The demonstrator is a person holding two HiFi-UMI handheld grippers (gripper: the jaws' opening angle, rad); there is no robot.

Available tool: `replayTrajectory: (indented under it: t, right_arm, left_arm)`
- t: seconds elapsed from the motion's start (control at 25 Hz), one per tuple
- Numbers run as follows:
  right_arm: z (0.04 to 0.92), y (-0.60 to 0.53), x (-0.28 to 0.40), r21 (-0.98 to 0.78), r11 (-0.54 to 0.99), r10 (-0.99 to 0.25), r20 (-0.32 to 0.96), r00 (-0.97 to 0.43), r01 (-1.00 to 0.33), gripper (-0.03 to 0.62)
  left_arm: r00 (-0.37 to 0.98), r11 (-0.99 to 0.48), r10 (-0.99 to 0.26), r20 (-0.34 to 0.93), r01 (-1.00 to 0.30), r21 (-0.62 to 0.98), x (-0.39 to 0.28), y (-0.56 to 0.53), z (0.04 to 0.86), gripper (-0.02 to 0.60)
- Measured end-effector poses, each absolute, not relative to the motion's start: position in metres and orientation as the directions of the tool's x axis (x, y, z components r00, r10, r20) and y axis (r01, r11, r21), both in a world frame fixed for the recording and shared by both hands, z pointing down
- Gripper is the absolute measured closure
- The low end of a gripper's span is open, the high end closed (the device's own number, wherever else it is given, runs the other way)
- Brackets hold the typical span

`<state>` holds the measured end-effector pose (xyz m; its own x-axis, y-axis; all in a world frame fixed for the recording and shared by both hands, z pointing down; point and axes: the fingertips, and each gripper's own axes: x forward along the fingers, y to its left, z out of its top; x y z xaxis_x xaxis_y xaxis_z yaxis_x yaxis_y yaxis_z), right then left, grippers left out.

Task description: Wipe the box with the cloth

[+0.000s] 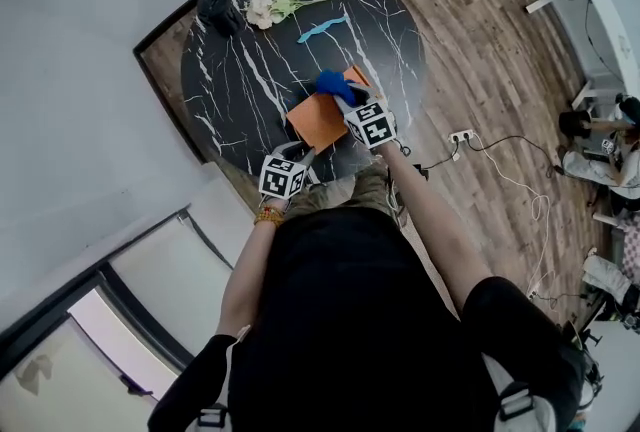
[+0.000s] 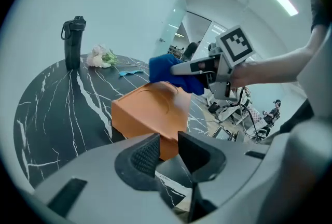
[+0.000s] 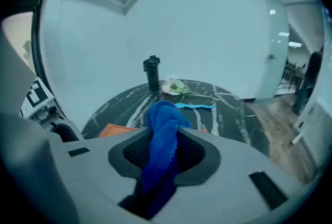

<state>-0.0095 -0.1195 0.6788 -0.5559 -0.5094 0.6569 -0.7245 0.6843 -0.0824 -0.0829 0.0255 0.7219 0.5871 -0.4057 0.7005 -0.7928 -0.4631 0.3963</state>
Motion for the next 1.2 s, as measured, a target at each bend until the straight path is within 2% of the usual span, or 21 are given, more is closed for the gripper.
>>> replayTrajectory:
  t: [0.08, 0.16, 0.28, 0.48, 0.72, 0.96, 1.2]
  right_arm:
    - [0.685, -0.142, 0.037, 0.091, 0.629, -0.586, 0.708, -0.394, -0.772, 0.488]
    - [0.696, -0.151, 0.065, 0.162, 0.604, -0.58, 0.761, -0.29, -0.78, 0.488]
    - [0.713, -0.151, 0.072, 0.157, 0.603, -0.541, 0.801, -0.257, -0.782, 0.488]
    - [0.719, -0.146, 0.061, 0.237, 0.585, -0.582, 0.789, -0.197, -0.776, 0.488]
    - [0.734, -0.115, 0.032, 0.286, 0.683, -0.541, 0.817, -0.201, -0.673, 0.492]
    - [0.729, -0.101, 0.013, 0.137, 0.626, -0.496, 0.829, -0.256, -0.768, 0.493]
    - [0.726, -0.094, 0.003, 0.07, 0.622, -0.465, 0.834, -0.297, -0.78, 0.494]
  left_arm:
    - [0.587, -0.469, -0.404, 0.701, -0.791, 0.393, -0.082, 0.026, 0.722, 0.471]
    - [0.585, -0.476, -0.399, 0.706, -0.79, 0.386, -0.082, 0.027, 0.721, 0.469]
    - [0.582, -0.492, -0.391, 0.713, -0.787, 0.373, -0.079, 0.027, 0.72, 0.466]
    - [0.59, -0.498, -0.378, 0.714, -0.779, 0.38, -0.079, 0.026, 0.722, 0.464]
    - [0.599, -0.499, -0.368, 0.711, -0.773, 0.392, -0.078, 0.027, 0.721, 0.462]
    - [0.607, -0.496, -0.365, 0.706, -0.768, 0.404, -0.08, 0.026, 0.722, 0.458]
    - [0.614, -0.499, -0.365, 0.7, -0.764, 0.409, -0.08, 0.025, 0.722, 0.457]
